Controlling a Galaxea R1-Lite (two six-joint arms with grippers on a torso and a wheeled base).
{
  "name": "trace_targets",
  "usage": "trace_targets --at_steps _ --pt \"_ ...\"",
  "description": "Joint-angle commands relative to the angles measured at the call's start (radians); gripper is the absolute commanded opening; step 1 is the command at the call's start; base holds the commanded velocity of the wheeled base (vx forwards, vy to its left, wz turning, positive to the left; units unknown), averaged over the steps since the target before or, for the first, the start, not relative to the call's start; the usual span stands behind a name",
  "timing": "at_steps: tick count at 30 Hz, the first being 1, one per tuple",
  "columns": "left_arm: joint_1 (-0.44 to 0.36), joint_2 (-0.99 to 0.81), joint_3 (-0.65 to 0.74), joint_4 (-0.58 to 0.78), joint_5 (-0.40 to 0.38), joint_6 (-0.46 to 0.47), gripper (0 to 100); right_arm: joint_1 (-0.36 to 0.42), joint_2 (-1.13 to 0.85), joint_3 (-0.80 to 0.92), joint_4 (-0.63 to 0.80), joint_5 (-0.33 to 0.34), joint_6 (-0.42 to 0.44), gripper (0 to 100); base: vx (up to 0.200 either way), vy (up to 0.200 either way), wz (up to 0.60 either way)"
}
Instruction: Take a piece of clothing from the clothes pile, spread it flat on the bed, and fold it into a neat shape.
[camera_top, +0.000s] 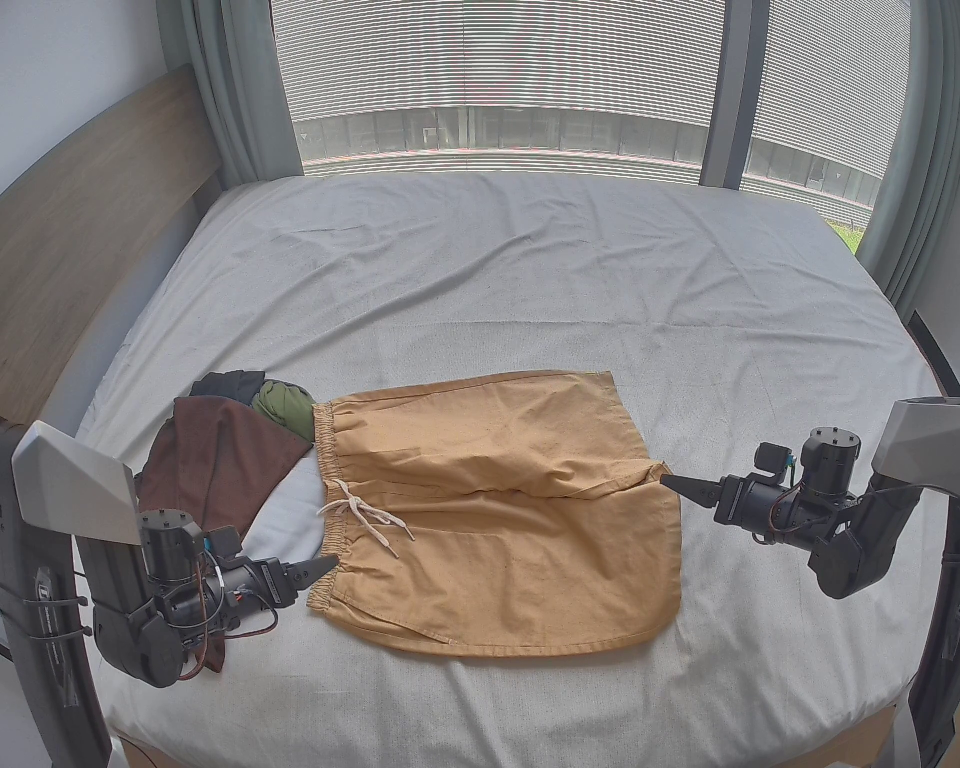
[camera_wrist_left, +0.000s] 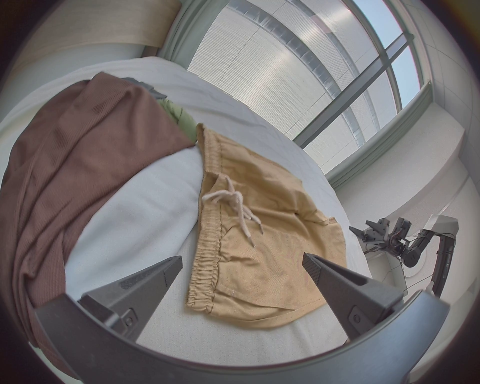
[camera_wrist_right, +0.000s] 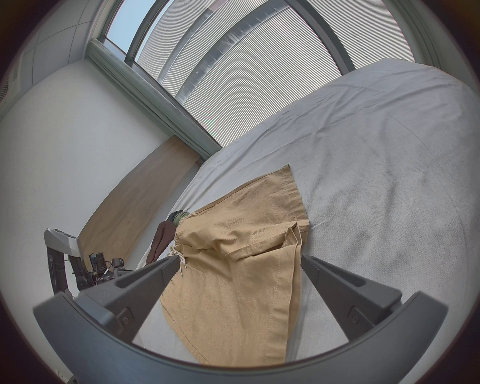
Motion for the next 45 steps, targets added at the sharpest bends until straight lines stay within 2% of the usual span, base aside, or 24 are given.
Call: trace_targets --at_steps 1,30,31,38,42,45 --pt "-0.006 0.088 -0.011 0.0 0.006 0.001 100 0.0 -0.009 0.003 -0.001 0.0 -0.002 100 0.0 0.0 0.0" --pt "-0.003 0.208 -0.075 0.0 0.003 -0.011 100 0.0 -0.003 0.007 -0.007 0.0 -0.002 100 0.0 0.0 0.0" --pt "-0.003 0.208 -0.07 0.0 0.003 -0.011 0 -0.001 -0.003 0.007 -0.007 0.0 -0.002 100 0.0 0.0 0.0" --pt "-0.006 0.207 -0.067 0.0 0.003 -0.011 0 -0.007 -0.004 0.035 0.004 0.0 -0.019 100 0.0 0.0 0.0" --pt "0.001 0.205 -0.067 0.0 0.003 -0.011 0 -0.015 0.003 0.082 0.019 0.0 -0.081 100 0.0 0.0 0.0" --pt "0.003 0.204 -0.069 0.0 0.003 -0.01 0 -0.03 0.035 0.107 0.098 0.002 -0.166 100 0.0 0.0 0.0"
